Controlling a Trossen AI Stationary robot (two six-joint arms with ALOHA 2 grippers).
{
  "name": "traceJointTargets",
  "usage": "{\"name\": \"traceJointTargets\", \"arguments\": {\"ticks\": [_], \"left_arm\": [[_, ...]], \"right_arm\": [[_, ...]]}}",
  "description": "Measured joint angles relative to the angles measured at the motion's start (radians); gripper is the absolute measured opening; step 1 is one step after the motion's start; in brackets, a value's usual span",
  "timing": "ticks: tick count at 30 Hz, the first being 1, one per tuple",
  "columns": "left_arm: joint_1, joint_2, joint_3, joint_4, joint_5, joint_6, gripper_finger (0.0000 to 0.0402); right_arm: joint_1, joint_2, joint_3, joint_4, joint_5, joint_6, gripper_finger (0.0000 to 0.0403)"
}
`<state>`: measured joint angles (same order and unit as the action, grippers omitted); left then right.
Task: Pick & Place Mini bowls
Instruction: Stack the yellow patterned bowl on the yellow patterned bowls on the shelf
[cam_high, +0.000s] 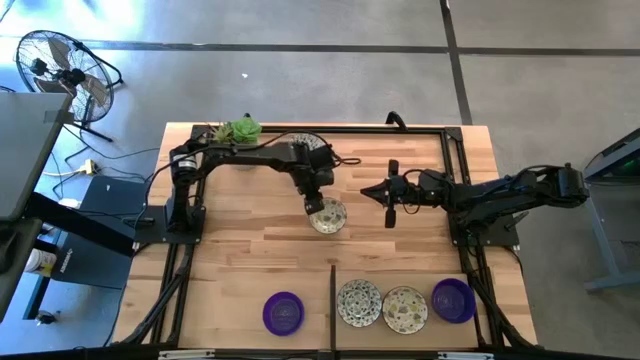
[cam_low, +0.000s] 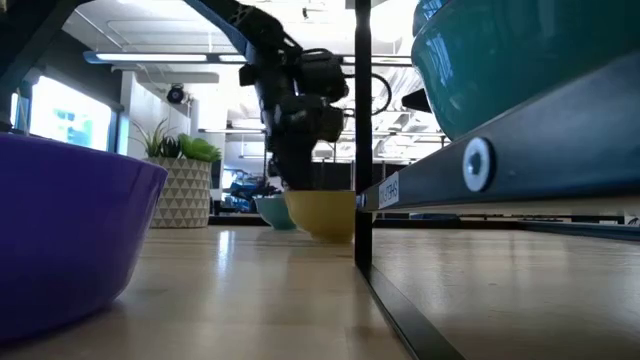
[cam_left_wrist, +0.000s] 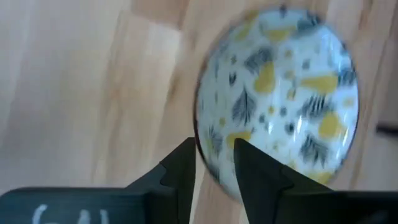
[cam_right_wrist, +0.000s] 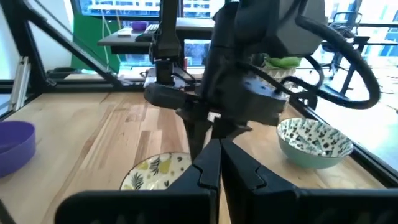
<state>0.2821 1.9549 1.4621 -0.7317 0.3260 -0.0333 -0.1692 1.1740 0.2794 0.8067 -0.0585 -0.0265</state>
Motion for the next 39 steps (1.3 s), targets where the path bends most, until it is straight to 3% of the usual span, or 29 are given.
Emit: {"name": "traceJointTargets", "arguments": {"ticks": [5, 11, 13, 20, 25, 33, 39], "left_arm": [[-0.015, -0.004, 0.057, -0.08, -0.132, 0.068, 0.0093], [-0.014, -0.071, 0.03, -0.019, -0.162, 0.082, 0.0023], [-0.014, -0.11, -0.019, 0.002, -0.181, 0.081, 0.0006], [-0.014, -0.306, -0.317, 0.286, -0.33, -0.014, 0.0007], [-0.014, -0.461, -0.569, 0.594, -0.332, -0.083, 0.0003], [-0.014, -0.634, -0.884, 1.039, -0.317, -0.099, 0.0001], [-0.014, -0.636, -0.907, 0.922, -0.368, -0.121, 0.0001]], "right_arm": [[0.0, 0.0, 0.0, 0.001, 0.002, 0.002, 0.0001], [0.0, 0.0, 0.0, 0.0, 0.037, 0.009, 0.0004], [0.0, 0.0, 0.0, -0.004, 0.072, 0.026, 0.0004], [0.056, 0.0, 0.0, -0.03, 0.16, 0.028, 0.0004], [0.113, 0.0, 0.0, -0.024, 0.265, 0.008, 0.0005], [0.168, 0.002, 0.0, -0.031, 0.259, 0.051, 0.0001], [0.185, 0.003, 0.038, -0.058, 0.298, 0.042, 0.0004]]}}
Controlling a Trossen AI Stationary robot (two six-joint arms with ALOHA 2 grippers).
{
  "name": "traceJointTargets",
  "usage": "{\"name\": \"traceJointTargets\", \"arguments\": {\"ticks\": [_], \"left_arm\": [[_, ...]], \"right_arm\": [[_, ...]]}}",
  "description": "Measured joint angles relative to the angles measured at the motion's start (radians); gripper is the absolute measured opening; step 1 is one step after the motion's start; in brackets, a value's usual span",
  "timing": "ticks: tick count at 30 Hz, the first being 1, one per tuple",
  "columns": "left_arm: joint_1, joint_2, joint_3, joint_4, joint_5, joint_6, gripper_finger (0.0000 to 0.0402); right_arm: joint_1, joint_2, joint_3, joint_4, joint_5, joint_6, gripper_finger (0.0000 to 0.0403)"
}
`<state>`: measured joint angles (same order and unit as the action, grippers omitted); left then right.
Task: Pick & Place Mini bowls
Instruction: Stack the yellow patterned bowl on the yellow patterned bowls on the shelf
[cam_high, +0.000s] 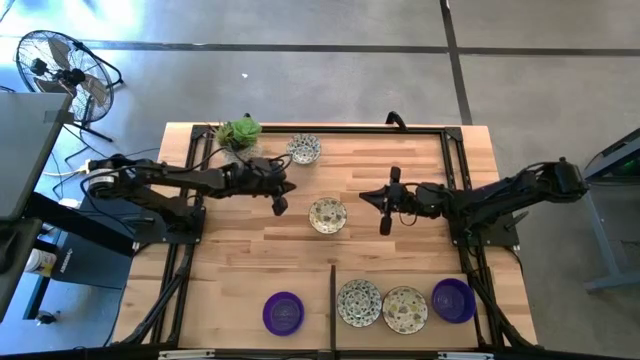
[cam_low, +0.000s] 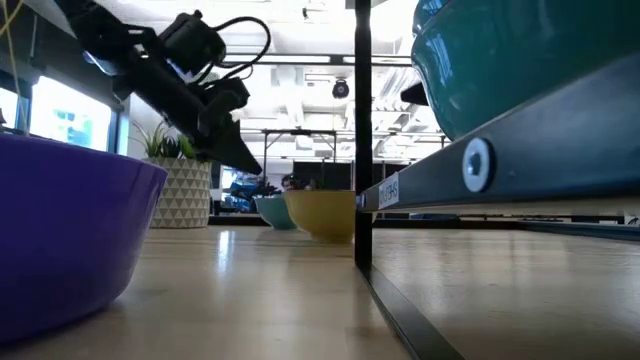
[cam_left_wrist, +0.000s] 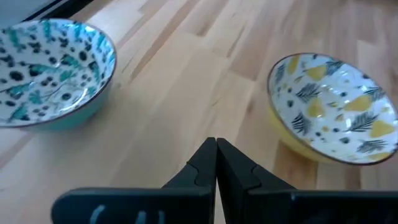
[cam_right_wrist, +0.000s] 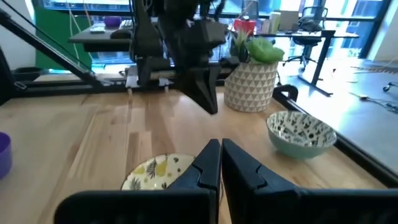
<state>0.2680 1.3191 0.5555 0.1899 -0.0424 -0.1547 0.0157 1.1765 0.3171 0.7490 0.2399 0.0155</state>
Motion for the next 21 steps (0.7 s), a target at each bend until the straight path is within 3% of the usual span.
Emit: {"name": "traceJointTargets", "arguments": {"ticks": [3, 7, 10, 15, 21], "left_arm": [[0.0, 0.0, -0.056, 0.12, 0.004, 0.001, 0.0001], [0.0, 0.0, -0.209, 0.481, 0.037, -0.008, 0.0], [0.0, 0.0, -0.294, 0.655, 0.037, 0.004, 0.0], [0.0, 0.0, -0.333, 0.729, 0.043, 0.053, 0.0], [0.0, 0.0, -0.333, 0.751, 0.054, 0.099, 0.0]], "right_arm": [[0.001, -0.003, 0.041, -0.069, 0.001, -0.006, 0.0003], [0.013, 0.0, 0.128, -0.272, 0.003, 0.008, 0.0006], [0.04, 0.004, 0.189, -0.407, 0.019, 0.005, 0.0014], [0.075, 0.015, 0.242, -0.491, 0.098, 0.012, 0.0036], [0.079, 0.068, 0.343, -0.634, 0.113, 0.094, 0.0083]]}}
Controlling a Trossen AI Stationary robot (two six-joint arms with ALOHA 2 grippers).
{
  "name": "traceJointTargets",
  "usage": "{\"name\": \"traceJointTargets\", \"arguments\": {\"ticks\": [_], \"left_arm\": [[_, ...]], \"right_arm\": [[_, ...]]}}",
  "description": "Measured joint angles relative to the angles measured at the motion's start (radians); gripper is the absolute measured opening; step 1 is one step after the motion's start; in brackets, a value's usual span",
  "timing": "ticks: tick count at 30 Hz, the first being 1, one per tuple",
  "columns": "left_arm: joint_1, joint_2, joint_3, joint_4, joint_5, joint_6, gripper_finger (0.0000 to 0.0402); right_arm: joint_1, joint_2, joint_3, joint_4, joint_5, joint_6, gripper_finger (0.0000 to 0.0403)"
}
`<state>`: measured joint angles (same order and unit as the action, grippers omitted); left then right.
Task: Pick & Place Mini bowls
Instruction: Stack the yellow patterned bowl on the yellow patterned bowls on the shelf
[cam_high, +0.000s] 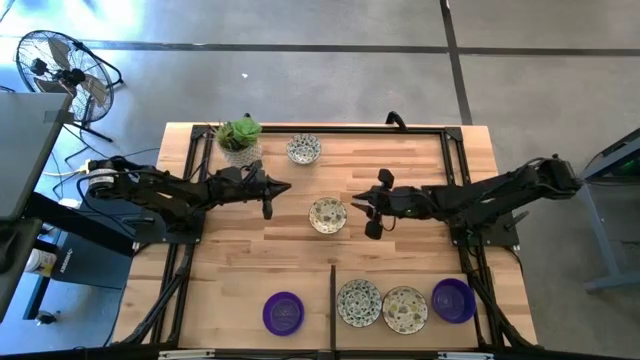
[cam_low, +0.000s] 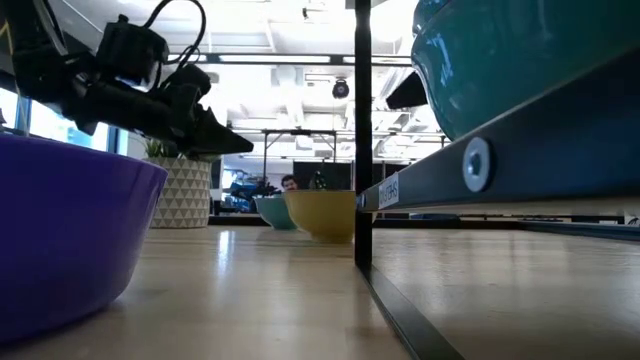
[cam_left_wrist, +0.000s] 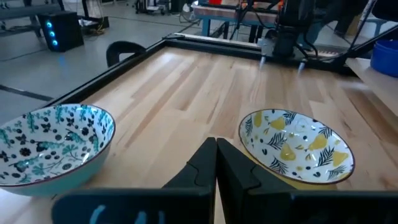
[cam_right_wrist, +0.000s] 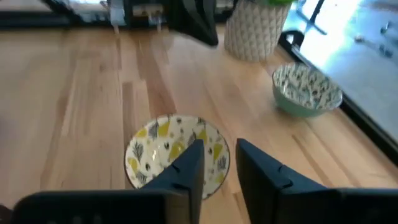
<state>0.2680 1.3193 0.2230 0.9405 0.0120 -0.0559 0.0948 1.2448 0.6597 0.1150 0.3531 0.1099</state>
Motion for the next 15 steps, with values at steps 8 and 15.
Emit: {"name": "traceJointTargets", "arguments": {"ticks": [8, 15], "left_arm": [[0.0, 0.0, 0.0, -0.009, 0.022, -0.001, 0.0], [0.0, 0.0, 0.0, -0.025, 0.035, -0.027, 0.0]], "right_arm": [[0.0, 0.117, 0.218, -0.37, -0.011, -0.004, 0.0155], [-0.052, 0.217, 0.302, -0.461, -0.122, 0.176, 0.0202]]}}
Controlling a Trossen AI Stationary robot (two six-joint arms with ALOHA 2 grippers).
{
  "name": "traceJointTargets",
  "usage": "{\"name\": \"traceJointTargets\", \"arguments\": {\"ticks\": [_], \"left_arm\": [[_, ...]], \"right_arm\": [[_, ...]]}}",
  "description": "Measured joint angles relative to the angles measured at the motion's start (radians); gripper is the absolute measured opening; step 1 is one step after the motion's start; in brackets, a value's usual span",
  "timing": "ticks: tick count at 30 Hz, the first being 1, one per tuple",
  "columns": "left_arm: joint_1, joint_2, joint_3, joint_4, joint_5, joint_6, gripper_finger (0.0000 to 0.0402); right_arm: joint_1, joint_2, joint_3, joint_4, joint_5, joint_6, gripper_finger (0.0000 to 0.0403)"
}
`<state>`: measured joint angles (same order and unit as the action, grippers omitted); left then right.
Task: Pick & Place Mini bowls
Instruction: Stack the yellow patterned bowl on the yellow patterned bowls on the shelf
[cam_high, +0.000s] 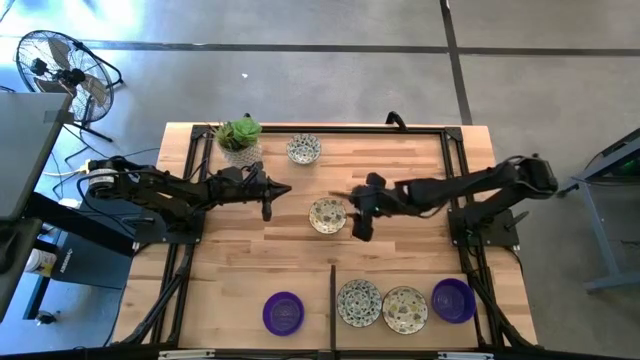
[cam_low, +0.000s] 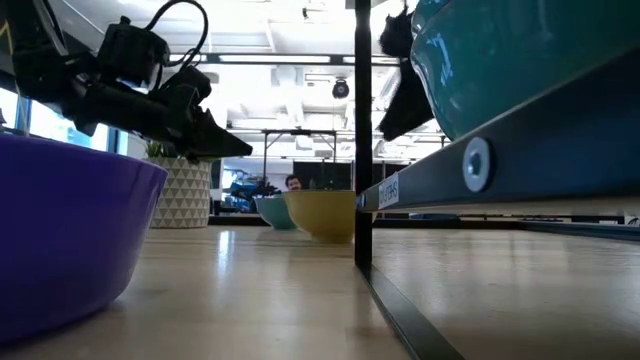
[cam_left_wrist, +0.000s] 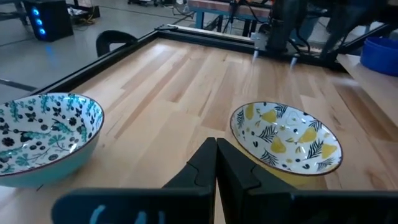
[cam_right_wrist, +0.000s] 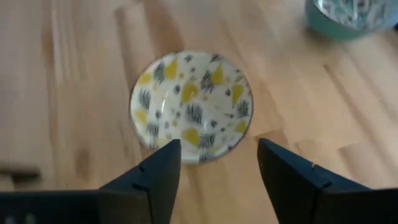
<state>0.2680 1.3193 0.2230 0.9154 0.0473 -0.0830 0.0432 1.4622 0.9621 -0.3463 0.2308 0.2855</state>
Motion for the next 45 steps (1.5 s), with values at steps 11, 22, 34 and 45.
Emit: {"name": "traceJointTargets", "arguments": {"ticks": [11, 22, 34, 45], "left_arm": [[0.0, 0.0, 0.0, -0.026, 0.055, -0.004, 0.0], [0.0, 0.001, 0.0, -0.079, 0.057, -0.004, 0.0], [0.0, 0.001, 0.0, -0.089, 0.059, -0.005, 0.0], [0.0, 0.001, 0.0, -0.097, 0.07, -0.005, 0.0]], "right_arm": [[-0.175, 0.16, 0.015, 0.116, -0.161, 0.284, 0.0208], [-0.219, 0.299, 0.015, 0.208, -0.244, 0.335, 0.0203], [-0.189, 0.317, 0.015, 0.229, -0.273, 0.346, 0.0079], [-0.172, 0.319, 0.015, 0.239, -0.251, 0.346, 0.0013]]}}
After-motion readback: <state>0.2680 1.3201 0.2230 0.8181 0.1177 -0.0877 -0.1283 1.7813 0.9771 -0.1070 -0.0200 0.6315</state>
